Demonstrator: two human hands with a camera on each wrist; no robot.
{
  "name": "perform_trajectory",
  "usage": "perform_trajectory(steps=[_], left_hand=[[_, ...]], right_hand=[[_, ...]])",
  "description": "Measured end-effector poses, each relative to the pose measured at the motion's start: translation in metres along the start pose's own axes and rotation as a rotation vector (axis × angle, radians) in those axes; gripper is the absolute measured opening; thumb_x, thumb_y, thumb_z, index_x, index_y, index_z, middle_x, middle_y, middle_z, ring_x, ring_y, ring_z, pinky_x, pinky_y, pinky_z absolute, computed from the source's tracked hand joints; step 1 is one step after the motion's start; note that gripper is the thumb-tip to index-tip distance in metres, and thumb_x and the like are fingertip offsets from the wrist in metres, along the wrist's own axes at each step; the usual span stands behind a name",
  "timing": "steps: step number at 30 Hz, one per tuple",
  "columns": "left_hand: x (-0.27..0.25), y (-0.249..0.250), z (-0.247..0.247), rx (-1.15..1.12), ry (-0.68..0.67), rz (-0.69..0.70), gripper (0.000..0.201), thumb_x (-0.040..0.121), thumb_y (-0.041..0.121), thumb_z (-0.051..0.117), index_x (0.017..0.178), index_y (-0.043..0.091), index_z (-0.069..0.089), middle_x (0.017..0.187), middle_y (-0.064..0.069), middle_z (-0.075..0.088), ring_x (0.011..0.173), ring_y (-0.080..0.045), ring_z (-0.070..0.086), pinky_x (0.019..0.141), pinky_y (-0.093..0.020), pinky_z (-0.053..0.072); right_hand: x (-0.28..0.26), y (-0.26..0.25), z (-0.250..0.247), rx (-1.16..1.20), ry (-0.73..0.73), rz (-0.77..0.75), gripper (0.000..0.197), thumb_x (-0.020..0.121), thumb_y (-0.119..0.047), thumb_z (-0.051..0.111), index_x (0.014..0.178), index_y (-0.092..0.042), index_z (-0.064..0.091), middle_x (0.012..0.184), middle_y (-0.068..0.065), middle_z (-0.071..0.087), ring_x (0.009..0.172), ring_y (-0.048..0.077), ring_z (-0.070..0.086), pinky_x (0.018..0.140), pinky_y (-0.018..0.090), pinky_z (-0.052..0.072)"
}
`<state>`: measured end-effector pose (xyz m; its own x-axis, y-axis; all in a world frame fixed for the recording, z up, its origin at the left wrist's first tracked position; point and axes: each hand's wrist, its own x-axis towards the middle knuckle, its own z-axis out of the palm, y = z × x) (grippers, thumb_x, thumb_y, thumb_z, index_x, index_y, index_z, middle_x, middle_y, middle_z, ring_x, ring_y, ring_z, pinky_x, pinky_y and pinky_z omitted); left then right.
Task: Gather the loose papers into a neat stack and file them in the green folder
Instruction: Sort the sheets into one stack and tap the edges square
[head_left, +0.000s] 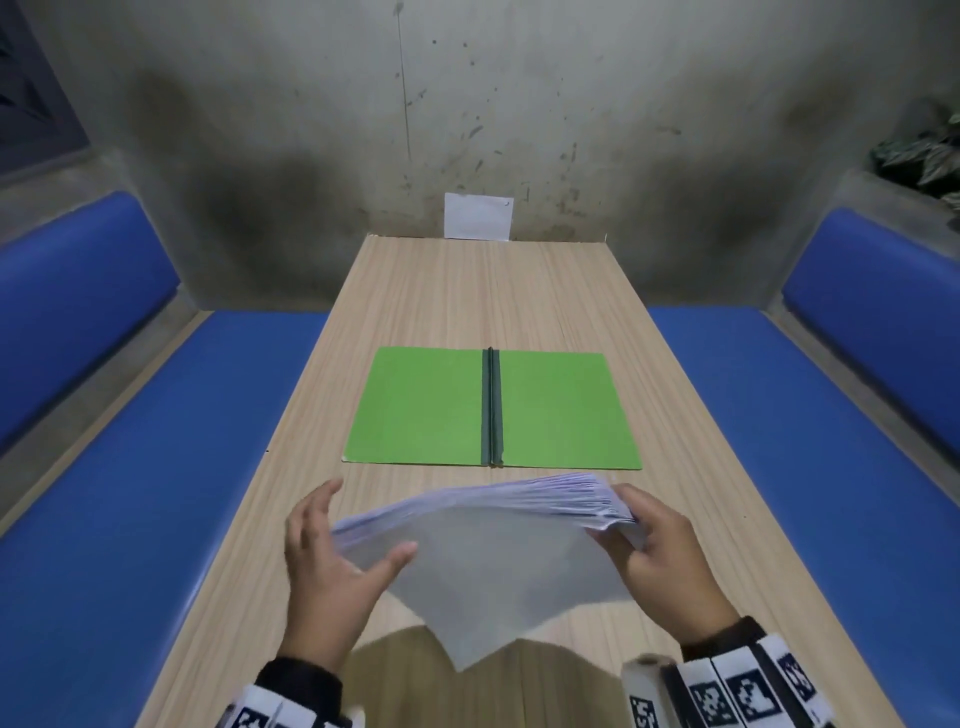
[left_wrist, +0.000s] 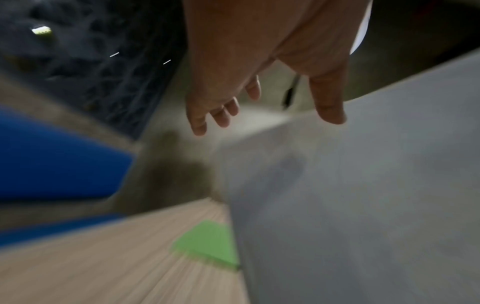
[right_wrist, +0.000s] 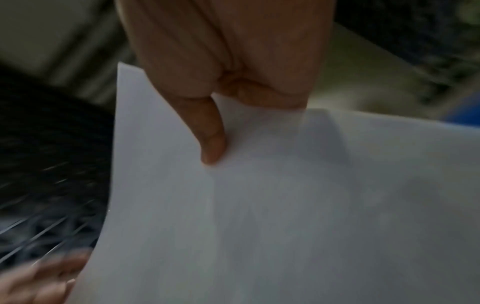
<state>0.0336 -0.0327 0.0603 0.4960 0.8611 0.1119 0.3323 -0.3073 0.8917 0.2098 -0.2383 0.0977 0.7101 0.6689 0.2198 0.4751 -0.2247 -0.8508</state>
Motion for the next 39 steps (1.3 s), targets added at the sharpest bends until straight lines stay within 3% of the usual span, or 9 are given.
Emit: perform_trajectory(steps=[4,9,14,20,23,25,27,32,39], left_hand=[[-0.018,0.043,0.023,0.055,-0.212,0.495,0.074,0.06,0.05,0.072,0.126,0.044,0.04,0.131,0.025,0.041,0.126,0.01,0.033,0.107,-0.009,0.023],[-0.023,0.066,0.039,-0.548,-0.323,0.144,0.024,0.055,0.043,0.07,0.077,0.036,0.075,0.076,0.012,0.075,0.068,0.0,0.066,0.06,-0.015,0.05],[-0.013,0.039,0.028,-0.615,-0.316,-0.067,0.037,0.05,0.042,0.07,0.077,0.019,0.076,0.07,0.002,0.074,0.063,-0.009,0.064,0.055,-0.021,0.051],[-0.009,0.023,0.01,-0.57,-0.328,-0.084,0.017,0.072,0.018,0.07,0.086,0.011,0.072,0.075,0.006,0.075,0.067,-0.002,0.065,0.057,-0.012,0.05],[-0.003,0.02,0.01,-0.551,-0.357,-0.122,0.025,0.062,0.022,0.07,0.087,0.015,0.072,0.076,0.007,0.075,0.067,-0.002,0.066,0.057,-0.013,0.051],[-0.001,0.02,0.012,-0.562,-0.383,-0.152,0.028,0.051,0.028,0.076,0.078,0.021,0.075,0.073,0.005,0.075,0.065,-0.004,0.067,0.056,-0.014,0.052],[0.0,0.02,0.014,-0.568,-0.392,-0.161,0.033,0.045,0.032,0.075,0.077,0.025,0.076,0.074,0.003,0.075,0.067,-0.007,0.068,0.057,-0.016,0.053],[0.0,0.028,0.003,-0.564,-0.362,-0.11,0.025,0.054,0.018,0.075,0.077,0.027,0.076,0.078,0.003,0.077,0.069,-0.005,0.069,0.059,-0.014,0.054],[-0.013,0.012,0.006,-0.498,-0.43,-0.18,0.024,0.06,0.014,0.08,0.074,0.033,0.076,0.082,0.002,0.076,0.069,-0.003,0.068,0.059,-0.016,0.054]], right_hand=[[0.01,-0.042,0.004,-0.508,-0.085,-0.306,0.023,0.069,-0.004,0.058,0.084,-0.02,0.064,0.082,-0.009,0.07,0.078,0.01,0.06,0.068,0.024,0.044],[0.009,-0.061,0.01,-0.63,-0.117,-0.327,0.021,0.067,-0.01,0.061,0.079,-0.027,0.058,0.074,-0.013,0.068,0.071,0.015,0.063,0.061,0.029,0.041],[0.007,-0.04,-0.007,-0.689,-0.097,-0.12,0.015,0.068,-0.038,0.064,0.08,-0.028,0.065,0.074,-0.013,0.069,0.076,0.013,0.063,0.071,0.03,0.036],[0.013,-0.003,-0.028,0.144,-0.125,0.229,0.021,0.061,-0.012,0.083,0.069,-0.024,0.069,0.073,-0.01,0.07,0.069,0.005,0.062,0.065,0.015,0.047],[0.007,0.018,-0.005,0.465,-0.151,0.366,0.063,0.038,-0.038,0.091,0.092,-0.012,0.07,0.087,-0.001,0.077,0.079,0.011,0.07,0.065,0.02,0.054],[0.004,0.027,0.01,0.478,-0.142,0.403,0.066,0.041,-0.036,0.09,0.098,-0.01,0.07,0.094,0.005,0.076,0.087,0.019,0.071,0.07,0.028,0.057],[0.002,0.026,0.018,0.49,-0.116,0.403,0.037,0.057,-0.019,0.082,0.092,-0.013,0.073,0.096,0.009,0.076,0.091,0.025,0.07,0.076,0.035,0.057],[0.002,0.014,0.012,0.539,-0.084,0.33,0.03,0.071,0.01,0.07,0.074,-0.02,0.078,0.08,0.0,0.077,0.073,0.012,0.071,0.062,0.022,0.056],[-0.016,0.032,0.029,0.535,-0.1,0.436,0.029,0.059,-0.012,0.077,0.087,-0.017,0.075,0.095,0.007,0.076,0.089,0.024,0.07,0.068,0.028,0.056]])
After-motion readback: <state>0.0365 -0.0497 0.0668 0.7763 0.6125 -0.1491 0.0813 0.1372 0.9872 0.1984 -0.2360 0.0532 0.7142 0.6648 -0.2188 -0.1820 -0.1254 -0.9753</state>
